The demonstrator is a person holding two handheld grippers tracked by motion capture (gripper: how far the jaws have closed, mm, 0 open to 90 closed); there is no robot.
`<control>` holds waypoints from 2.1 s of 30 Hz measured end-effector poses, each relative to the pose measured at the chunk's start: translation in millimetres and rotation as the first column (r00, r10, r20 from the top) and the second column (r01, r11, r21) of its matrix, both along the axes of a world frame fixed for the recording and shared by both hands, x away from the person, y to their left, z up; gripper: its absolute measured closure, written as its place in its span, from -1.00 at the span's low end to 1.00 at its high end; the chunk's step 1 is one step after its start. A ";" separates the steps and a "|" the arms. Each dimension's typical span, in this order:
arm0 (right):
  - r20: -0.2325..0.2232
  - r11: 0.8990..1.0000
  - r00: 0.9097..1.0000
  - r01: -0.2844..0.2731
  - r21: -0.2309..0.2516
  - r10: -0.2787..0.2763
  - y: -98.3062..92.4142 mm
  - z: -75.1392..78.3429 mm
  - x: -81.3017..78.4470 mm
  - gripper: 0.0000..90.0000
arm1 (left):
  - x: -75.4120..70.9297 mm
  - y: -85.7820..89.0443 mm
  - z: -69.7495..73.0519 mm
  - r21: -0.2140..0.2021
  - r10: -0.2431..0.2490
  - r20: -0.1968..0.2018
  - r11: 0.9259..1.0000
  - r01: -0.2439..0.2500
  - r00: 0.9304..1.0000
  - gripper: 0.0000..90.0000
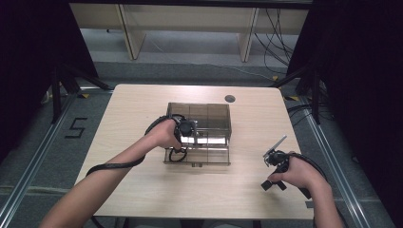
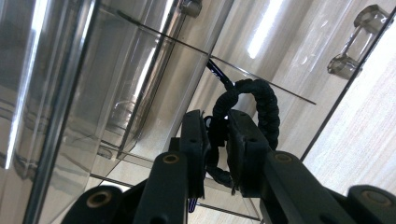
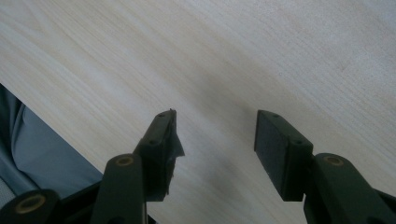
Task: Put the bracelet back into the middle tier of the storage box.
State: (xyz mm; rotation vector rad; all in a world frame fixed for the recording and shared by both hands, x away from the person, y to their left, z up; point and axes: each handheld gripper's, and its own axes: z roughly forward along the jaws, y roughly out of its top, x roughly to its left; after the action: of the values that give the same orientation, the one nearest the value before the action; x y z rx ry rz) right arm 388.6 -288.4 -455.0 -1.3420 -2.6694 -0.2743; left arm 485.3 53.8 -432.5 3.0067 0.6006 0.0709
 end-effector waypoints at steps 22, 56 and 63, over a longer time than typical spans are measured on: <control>-0.007 1.000 1.000 0.000 -0.002 0.000 0.5 0.3 -0.6 0.10 | -5.0 1.4 0.7 -0.018 0.001 0.009 1.000 -0.001 1.000 0.57; -0.006 1.000 1.000 -0.012 -0.023 0.012 1.1 -4.6 -0.2 0.08 | -9.8 45.6 25.0 0.009 0.069 0.030 0.998 -0.069 0.997 0.99; -0.015 1.000 1.000 -0.004 -0.008 0.004 1.0 -2.8 -0.9 0.08 | -11.7 52.6 12.2 0.037 0.075 0.007 0.996 -0.075 0.997 0.99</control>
State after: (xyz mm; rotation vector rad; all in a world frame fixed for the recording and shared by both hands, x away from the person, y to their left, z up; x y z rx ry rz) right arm 387.7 -287.4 -457.8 -1.3355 -2.6638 -0.2519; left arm 473.6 106.4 -420.3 3.0175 0.7198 0.0965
